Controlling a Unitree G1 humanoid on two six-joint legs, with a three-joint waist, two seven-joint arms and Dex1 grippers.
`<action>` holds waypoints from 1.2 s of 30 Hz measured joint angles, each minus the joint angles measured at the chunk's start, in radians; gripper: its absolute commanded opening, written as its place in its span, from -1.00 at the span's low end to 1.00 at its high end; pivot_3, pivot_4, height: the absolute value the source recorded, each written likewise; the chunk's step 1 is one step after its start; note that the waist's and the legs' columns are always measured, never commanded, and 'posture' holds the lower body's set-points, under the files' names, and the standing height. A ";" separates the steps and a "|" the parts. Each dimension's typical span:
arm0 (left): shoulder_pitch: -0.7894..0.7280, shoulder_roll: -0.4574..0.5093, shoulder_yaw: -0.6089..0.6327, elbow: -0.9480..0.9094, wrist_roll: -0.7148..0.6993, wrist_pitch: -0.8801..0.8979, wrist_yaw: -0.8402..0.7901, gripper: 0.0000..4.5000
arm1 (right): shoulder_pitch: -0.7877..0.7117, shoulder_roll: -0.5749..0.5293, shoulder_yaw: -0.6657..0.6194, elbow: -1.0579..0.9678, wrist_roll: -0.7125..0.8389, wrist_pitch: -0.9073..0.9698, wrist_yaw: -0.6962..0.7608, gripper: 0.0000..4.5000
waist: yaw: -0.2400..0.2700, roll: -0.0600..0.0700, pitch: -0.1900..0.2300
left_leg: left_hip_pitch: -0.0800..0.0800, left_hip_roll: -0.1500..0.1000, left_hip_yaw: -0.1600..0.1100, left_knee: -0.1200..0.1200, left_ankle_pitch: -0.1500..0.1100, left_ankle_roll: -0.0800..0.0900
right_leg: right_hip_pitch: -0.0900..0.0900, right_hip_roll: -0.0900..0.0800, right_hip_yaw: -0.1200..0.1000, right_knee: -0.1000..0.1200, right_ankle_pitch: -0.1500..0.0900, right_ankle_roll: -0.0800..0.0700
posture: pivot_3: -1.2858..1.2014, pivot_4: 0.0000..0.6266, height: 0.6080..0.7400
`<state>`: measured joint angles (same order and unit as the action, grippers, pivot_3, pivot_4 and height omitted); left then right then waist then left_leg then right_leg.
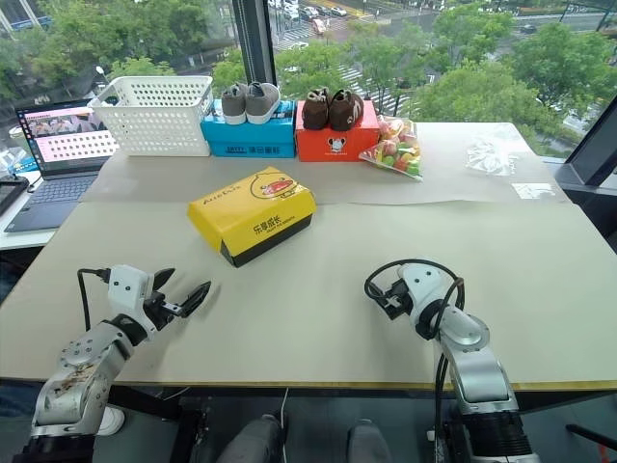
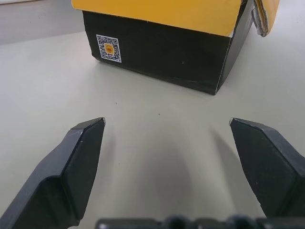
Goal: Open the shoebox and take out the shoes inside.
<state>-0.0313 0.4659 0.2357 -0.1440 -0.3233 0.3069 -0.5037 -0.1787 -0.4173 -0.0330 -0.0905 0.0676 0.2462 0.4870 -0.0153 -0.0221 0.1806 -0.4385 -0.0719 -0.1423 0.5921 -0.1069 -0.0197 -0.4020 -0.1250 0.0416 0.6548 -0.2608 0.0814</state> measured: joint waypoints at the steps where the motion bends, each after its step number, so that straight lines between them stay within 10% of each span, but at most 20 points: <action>1: 0.000 0.000 0.000 0.000 0.000 0.000 0.000 0.99 | 0.000 0.000 0.000 0.000 0.000 0.000 0.000 1.00 | 0.000 0.000 0.000 | 0.000 0.000 0.000 0.000 0.000 0.000 | 0.000 0.000 0.000 0.000 0.000 0.000 | 0.03 -0.52 1.00; 14: -0.010 0.006 0.016 0.001 -0.020 -0.003 -0.017 0.99 | -0.038 0.011 0.003 0.001 0.029 0.012 0.018 1.00 | -0.001 0.000 0.000 | 0.000 0.000 0.000 0.000 0.000 0.000 | 0.000 0.000 0.000 0.000 0.000 0.000 | 0.03 -0.52 1.00; 26: -0.029 0.057 0.037 0.102 0.038 -0.092 -0.018 -0.96 | -0.117 0.023 0.026 0.058 0.033 0.023 0.039 -0.88 | -0.002 0.000 0.000 | 0.001 0.000 0.000 0.000 0.000 0.000 | 0.000 0.000 0.000 0.000 0.000 0.000 | 0.03 -0.52 1.00; 36: -0.308 0.064 0.009 0.375 0.130 -0.172 0.055 -0.99 | -0.518 0.078 0.077 0.616 -0.099 -0.164 -0.084 -0.95 | -0.006 0.000 0.000 | 0.002 -0.001 0.001 -0.003 0.002 0.002 | 0.000 0.001 0.000 -0.001 0.005 -0.008 | 0.03 -0.52 1.00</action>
<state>-0.3389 0.5304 0.2452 0.2309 -0.1935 0.1347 -0.4487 -0.6964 -0.3390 0.0445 0.5258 -0.0318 0.0821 0.4030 -0.0215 -0.0220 0.1807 -0.4368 -0.0728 -0.1414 0.5896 -0.1045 -0.0177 -0.4018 -0.1236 0.0416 0.6533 -0.2555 0.0735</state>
